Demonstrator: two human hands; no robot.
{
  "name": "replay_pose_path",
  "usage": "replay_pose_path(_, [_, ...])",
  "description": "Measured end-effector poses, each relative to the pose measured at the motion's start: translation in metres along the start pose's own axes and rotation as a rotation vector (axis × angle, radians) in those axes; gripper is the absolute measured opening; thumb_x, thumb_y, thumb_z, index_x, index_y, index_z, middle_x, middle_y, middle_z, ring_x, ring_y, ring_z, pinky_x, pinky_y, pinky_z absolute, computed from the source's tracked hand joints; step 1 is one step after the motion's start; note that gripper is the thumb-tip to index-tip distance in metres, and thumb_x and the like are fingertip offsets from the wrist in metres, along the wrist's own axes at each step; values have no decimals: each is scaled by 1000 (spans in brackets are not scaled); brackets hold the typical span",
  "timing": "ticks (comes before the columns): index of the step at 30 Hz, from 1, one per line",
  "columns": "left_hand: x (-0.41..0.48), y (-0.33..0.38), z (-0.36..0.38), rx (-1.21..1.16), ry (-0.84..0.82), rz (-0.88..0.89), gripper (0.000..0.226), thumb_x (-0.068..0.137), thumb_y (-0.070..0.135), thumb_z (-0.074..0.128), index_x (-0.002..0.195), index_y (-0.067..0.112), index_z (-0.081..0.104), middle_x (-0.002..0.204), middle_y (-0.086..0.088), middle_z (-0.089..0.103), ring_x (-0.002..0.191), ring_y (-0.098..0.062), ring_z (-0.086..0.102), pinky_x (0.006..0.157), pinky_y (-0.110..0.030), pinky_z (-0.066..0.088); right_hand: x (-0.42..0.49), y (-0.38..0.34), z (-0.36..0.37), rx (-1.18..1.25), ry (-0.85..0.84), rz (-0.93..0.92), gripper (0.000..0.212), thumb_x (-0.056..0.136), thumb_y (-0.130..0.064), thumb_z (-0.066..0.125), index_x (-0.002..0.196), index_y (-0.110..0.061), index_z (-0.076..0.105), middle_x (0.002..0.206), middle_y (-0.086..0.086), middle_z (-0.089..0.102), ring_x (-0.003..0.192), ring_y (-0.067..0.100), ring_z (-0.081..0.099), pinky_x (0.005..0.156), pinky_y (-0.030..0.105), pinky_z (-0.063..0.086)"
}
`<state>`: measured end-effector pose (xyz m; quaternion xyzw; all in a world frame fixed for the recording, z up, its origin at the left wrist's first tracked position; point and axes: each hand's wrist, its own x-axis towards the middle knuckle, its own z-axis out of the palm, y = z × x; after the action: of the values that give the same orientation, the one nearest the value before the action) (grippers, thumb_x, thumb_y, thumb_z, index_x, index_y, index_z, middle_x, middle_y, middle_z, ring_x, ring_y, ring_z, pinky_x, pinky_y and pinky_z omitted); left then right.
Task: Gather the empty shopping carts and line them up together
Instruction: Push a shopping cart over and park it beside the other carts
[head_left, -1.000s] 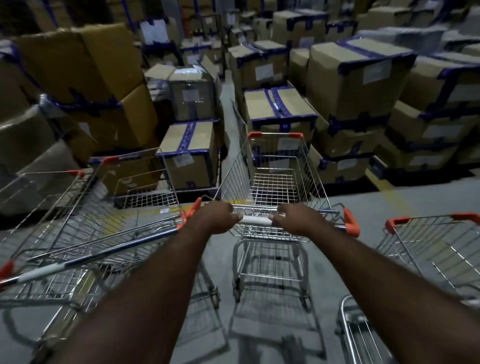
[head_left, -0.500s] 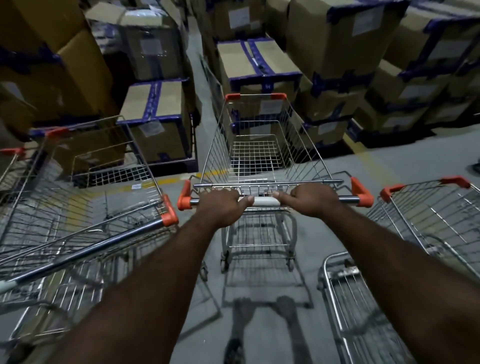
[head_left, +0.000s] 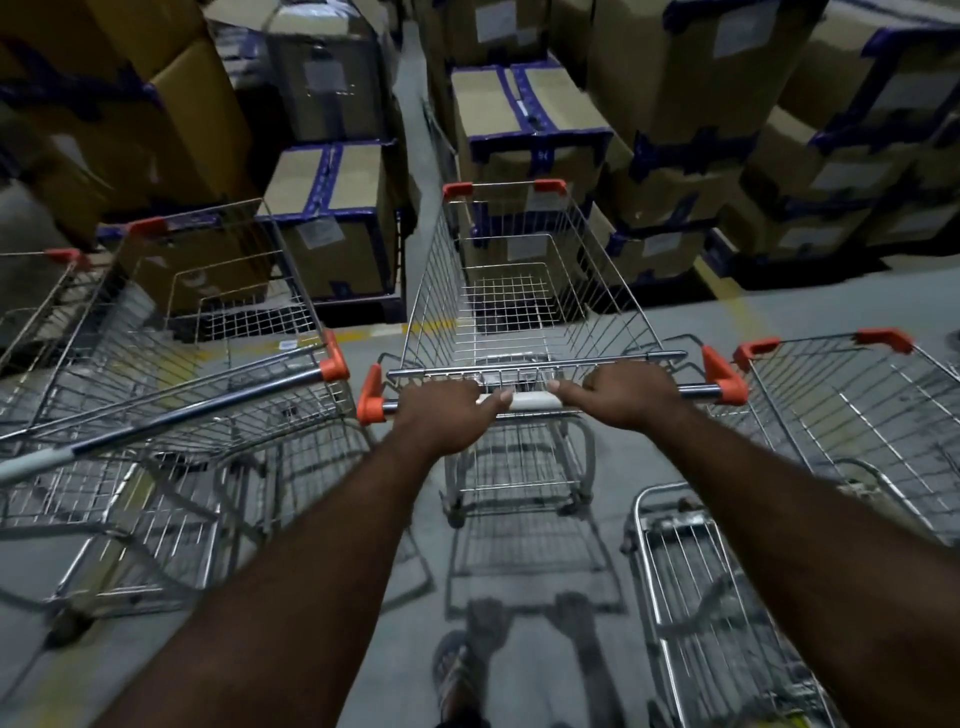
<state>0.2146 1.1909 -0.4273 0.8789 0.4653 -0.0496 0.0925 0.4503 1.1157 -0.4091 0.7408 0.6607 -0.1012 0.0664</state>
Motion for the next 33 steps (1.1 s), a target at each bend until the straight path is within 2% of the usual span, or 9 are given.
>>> replay_pose_path(7, [-41,9,6,-55,-124,-65,79,94,79,17,126,24,63,127,-8,66,117,-29,60,102,-46,45,-55,4,12,-52,21,61,96,75,-96,4,78,-23,67,75,0,60,80,21,60,85,37,47])
replay_pose_path(10, [-57,12,12,-104,-131,-109,81,90,83,18,118,24,66,123,-8,67,113,-30,61,102,-48,45,-80,1,18,-64,51,151,96,78,-94,7,81,-19,67,69,0,54,76,22,55,80,38,40])
replay_pose_path(13, [-76,17,18,-114,-97,-121,78,83,87,16,101,29,65,119,-9,68,110,-31,61,102,-49,44,-97,-7,29,-80,100,192,99,77,-95,2,87,-20,67,69,1,52,78,24,53,99,51,39])
replay_pose_path(16, [-93,22,23,-130,-79,-117,71,88,85,19,97,30,63,121,-9,67,114,-32,59,105,-51,41,-117,-6,39,-106,135,231,111,74,-97,-3,107,-20,71,96,11,68,103,32,61,108,59,29])
replay_pose_path(18, [-104,27,25,-142,-82,-119,80,89,85,20,114,26,68,127,-10,66,118,-33,58,105,-51,40,-129,0,41,-47,132,215,107,77,-95,5,121,-20,68,113,14,69,118,35,58,111,59,26])
replay_pose_path(22, [-127,31,29,-121,-73,-110,79,92,81,24,123,21,66,128,-13,64,119,-35,58,105,-49,41,-142,-3,43,23,52,194,105,76,-96,10,126,-23,66,125,12,66,125,34,55,112,60,23])
replay_pose_path(28, [-173,32,37,-113,-72,-60,64,89,84,24,90,28,53,113,-13,66,107,-34,61,98,-48,47,-184,-18,50,68,-16,174,108,72,-99,9,115,-20,69,122,13,67,120,32,58,112,61,27])
replay_pose_path(31, [-191,33,44,-130,-60,-51,88,72,95,11,96,26,61,112,-12,67,105,-34,61,98,-53,47,-205,-29,54,53,-4,180,101,80,-93,16,123,-18,67,125,14,65,123,32,56,112,57,26])
replay_pose_path(33, [-204,33,49,-132,-68,-61,104,66,97,6,106,22,66,113,-12,67,106,-34,61,98,-55,46,-219,-34,56,77,-3,161,96,75,-96,14,99,-21,69,104,11,67,115,33,60,110,55,34])
